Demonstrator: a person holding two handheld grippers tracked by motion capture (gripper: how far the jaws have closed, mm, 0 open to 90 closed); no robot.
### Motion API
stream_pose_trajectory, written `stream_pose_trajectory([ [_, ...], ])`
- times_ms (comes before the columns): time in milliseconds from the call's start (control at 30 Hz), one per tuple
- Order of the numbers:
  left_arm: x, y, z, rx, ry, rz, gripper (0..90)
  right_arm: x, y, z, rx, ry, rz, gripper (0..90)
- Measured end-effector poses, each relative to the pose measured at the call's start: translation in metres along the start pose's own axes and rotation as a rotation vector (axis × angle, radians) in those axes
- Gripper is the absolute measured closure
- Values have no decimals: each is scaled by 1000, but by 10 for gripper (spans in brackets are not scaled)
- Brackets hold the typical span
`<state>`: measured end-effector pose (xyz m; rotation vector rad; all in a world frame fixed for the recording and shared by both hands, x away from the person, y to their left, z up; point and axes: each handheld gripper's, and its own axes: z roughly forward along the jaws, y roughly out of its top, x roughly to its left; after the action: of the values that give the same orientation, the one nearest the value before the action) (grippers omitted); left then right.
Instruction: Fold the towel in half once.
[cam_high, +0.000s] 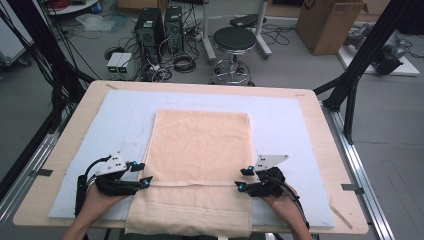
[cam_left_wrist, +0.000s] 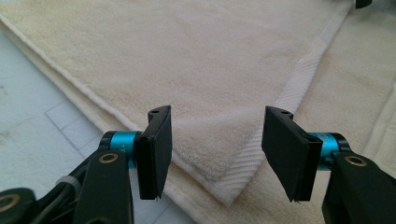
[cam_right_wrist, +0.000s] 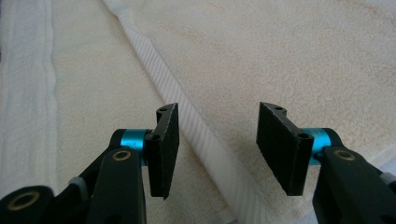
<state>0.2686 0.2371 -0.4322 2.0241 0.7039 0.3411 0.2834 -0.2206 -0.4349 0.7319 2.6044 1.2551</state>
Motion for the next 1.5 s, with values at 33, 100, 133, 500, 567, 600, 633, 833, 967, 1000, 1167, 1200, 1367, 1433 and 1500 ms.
stream_pose_trajectory([
  [33, 0, 0, 1, 6, -10, -2, 432, 1, -1, -1, 3, 2, 2, 490],
  [100, -1, 0, 2, 14, -24, 5, 431, 2, -1, -1, -6, 8, 8, 490],
  [133, -2, -1, 3, 18, -29, 8, 431, 2, 0, -1, -8, 6, 3, 493],
  [500, -5, -4, 15, 112, -26, 51, 576, 2, -3, 5, 56, -30, -13, 649],
  [567, -5, -4, 15, 114, -20, 48, 605, 2, -3, 5, 54, -35, -15, 674],
  [600, -4, -3, 14, 113, -21, 42, 614, 2, -2, 5, 54, -36, -16, 685],
  [633, -4, -3, 15, 109, -18, 34, 623, 2, -2, 5, 53, -37, -16, 694],
  [833, -2, -3, 14, 105, -11, 32, 708, 0, -2, 4, 41, -22, -2, 763],
  [967, -2, -2, 13, 92, -9, 30, 746, 0, -2, 3, 32, -10, 4, 828],
  [1000, -2, -2, 13, 91, -10, 30, 756, 0, -1, 3, 35, -10, 3, 831],
  [1167, -2, -1, 11, 81, -6, 29, 786, 1, 0, 2, 34, -4, -3, 872],
  [1200, -2, -1, 11, 78, -6, 26, 790, 2, 0, 2, 35, 0, 0, 876],
  [1367, 0, 0, 8, 57, -3, 17, 806, 0, 0, 0, 16, 16, 14, 883],
  [1433, 1, 0, 6, 46, -6, 10, 814, 0, 1, -1, -1, 29, 18, 883],
  [1500, 2, 0, 4, 34, -1, 2, 818, -1, 1, -3, -23, 42, 27, 884],
])
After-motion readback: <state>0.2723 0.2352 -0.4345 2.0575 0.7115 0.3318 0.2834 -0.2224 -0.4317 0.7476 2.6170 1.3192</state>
